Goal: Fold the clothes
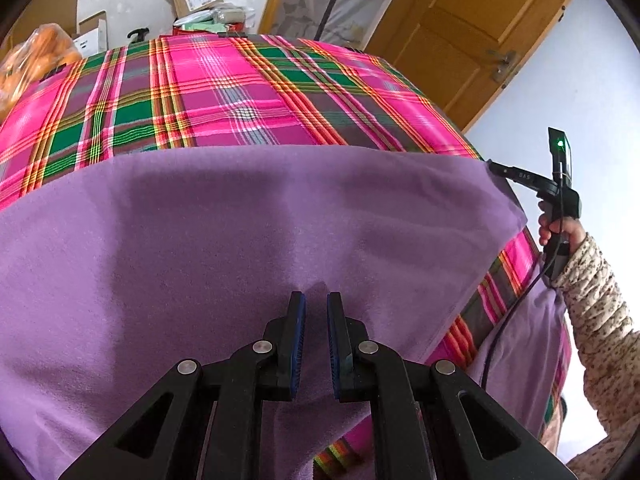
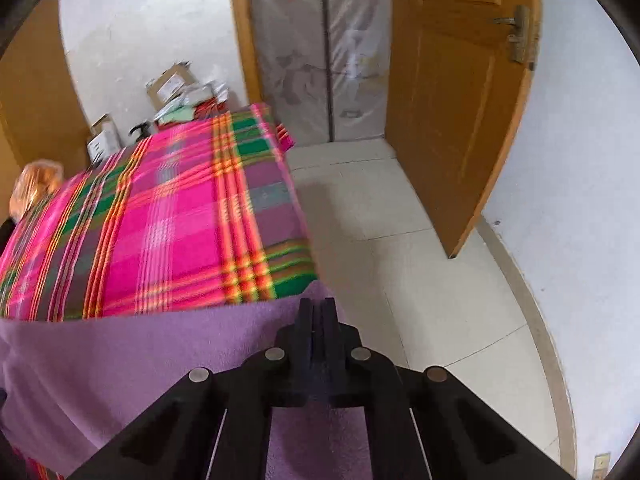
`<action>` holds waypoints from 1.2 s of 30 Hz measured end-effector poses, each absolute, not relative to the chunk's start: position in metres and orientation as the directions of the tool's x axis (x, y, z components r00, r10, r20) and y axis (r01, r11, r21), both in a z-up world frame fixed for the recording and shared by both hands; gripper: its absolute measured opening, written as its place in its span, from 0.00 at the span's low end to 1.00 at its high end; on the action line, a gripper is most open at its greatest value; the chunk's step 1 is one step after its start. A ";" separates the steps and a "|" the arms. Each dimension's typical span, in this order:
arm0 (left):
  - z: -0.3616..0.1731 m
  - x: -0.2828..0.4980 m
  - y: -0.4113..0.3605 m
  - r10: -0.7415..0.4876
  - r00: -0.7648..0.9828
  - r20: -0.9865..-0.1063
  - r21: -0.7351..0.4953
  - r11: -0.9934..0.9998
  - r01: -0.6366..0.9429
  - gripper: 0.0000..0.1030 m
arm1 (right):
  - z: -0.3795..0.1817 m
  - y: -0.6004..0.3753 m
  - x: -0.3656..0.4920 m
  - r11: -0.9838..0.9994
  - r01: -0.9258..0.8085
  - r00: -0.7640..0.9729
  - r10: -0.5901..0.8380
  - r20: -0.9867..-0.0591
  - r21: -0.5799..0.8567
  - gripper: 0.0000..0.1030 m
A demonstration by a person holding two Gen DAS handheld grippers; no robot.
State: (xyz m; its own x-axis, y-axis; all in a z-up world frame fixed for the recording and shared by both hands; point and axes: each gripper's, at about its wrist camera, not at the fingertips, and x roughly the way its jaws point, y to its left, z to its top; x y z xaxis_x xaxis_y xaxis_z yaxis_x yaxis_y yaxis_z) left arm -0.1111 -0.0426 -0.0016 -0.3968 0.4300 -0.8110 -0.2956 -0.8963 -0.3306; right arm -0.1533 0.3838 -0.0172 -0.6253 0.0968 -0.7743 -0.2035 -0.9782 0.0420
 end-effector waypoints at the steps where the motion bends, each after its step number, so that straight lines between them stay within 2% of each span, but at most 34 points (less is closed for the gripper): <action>1: -0.001 -0.111 -0.043 0.429 -0.397 -0.811 -0.330 -0.897 -0.295 0.11 | -0.015 0.386 -0.154 -0.975 -0.221 -0.636 0.118 -0.763 0.034 0.04; 8: 0.001 -0.106 -0.040 0.423 -0.390 -0.818 -0.318 -0.898 -0.305 0.11 | -0.011 0.386 -0.169 -0.968 -0.251 -0.645 0.168 -0.745 -0.001 0.04; 13: 0.002 -0.105 -0.040 0.429 -0.386 -0.817 -0.325 -0.895 -0.306 0.11 | -0.023 0.384 -0.178 -0.970 -0.239 -0.587 0.179 -0.790 -0.042 0.05; 17: 0.002 -0.104 -0.039 0.437 -0.378 -0.816 -0.330 -0.889 -0.316 0.11 | -0.002 0.377 -0.167 -0.970 -0.240 -0.649 0.190 -0.736 -0.039 0.06; 19: 0.002 -0.104 -0.039 0.442 -0.376 -0.814 -0.336 -0.887 -0.316 0.11 | 0.009 0.365 -0.165 -0.988 -0.153 -0.689 0.098 -0.718 0.011 0.09; 23: 0.002 -0.104 -0.039 0.450 -0.374 -0.811 -0.344 -0.884 -0.318 0.11 | 0.008 0.331 -0.175 -0.986 0.063 -0.669 -0.158 -0.726 0.156 0.30; 25: 0.002 -0.104 -0.039 0.452 -0.374 -0.810 -0.346 -0.883 -0.318 0.11 | 0.004 0.312 -0.183 -0.971 0.149 -0.636 -0.238 -0.734 0.186 0.33; 36: 0.002 -0.106 -0.041 0.467 -0.368 -0.804 -0.359 -0.875 -0.325 0.11 | -0.018 0.219 -0.195 -0.882 0.449 -0.446 -0.357 -0.821 0.139 0.41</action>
State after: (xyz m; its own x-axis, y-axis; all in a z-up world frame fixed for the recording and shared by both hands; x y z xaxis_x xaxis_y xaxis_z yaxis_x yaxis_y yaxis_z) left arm -0.1056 -0.0409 0.0022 -0.3676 0.4669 -0.8043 -0.3250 -0.8748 -0.3593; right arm -0.1954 0.2186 -0.0177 -0.4463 -0.3567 -0.8207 0.4494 -0.8824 0.1392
